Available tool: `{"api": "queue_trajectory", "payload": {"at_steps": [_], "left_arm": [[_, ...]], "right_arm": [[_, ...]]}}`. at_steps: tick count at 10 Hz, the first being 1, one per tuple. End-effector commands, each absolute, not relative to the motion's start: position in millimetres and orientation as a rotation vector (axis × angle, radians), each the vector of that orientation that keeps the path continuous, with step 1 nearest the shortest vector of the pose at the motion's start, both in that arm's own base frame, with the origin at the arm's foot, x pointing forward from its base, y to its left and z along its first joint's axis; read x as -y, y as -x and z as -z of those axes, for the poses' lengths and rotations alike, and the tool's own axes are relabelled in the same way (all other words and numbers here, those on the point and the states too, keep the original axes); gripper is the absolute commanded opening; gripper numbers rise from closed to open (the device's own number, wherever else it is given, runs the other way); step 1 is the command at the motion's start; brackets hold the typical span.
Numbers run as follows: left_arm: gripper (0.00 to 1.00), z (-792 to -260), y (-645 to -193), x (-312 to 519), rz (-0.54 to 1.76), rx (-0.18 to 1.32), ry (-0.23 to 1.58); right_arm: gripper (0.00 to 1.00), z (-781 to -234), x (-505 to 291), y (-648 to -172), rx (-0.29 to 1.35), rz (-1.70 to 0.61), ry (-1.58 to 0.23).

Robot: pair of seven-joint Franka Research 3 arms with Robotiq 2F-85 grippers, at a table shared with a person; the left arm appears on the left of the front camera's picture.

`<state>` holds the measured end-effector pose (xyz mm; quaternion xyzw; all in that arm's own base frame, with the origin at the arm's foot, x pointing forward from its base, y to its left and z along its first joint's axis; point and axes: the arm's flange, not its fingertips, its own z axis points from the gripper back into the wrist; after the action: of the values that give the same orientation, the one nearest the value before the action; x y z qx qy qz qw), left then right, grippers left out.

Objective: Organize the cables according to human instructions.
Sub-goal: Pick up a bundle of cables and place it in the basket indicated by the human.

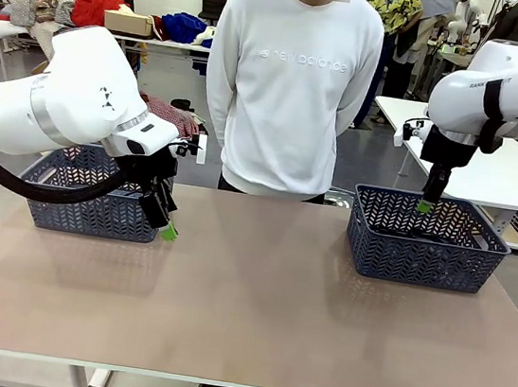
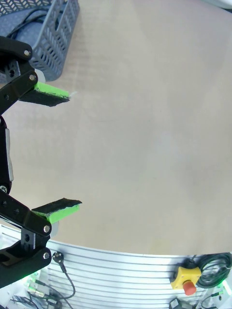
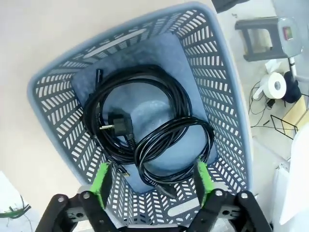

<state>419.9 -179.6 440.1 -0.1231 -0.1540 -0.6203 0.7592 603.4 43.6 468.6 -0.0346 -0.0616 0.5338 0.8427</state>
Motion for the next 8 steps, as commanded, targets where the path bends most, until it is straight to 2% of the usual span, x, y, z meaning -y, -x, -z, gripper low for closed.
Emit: {"api": "queue_trajectory", "payload": {"at_steps": [1, 8], "left_arm": [[1.0, -440.4, -419.9, 178.1, 1.346, 0.336, 0.264], [1.0, -440.4, -419.9, 178.1, 1.346, 0.336, 0.264]], "right_arm": [[1.0, -465.6, -40.5, -593.6, 0.127, -1.106, 0.069], [1.0, -466.1, -42.9, -601.0, 0.115, -1.124, 0.065]]}}
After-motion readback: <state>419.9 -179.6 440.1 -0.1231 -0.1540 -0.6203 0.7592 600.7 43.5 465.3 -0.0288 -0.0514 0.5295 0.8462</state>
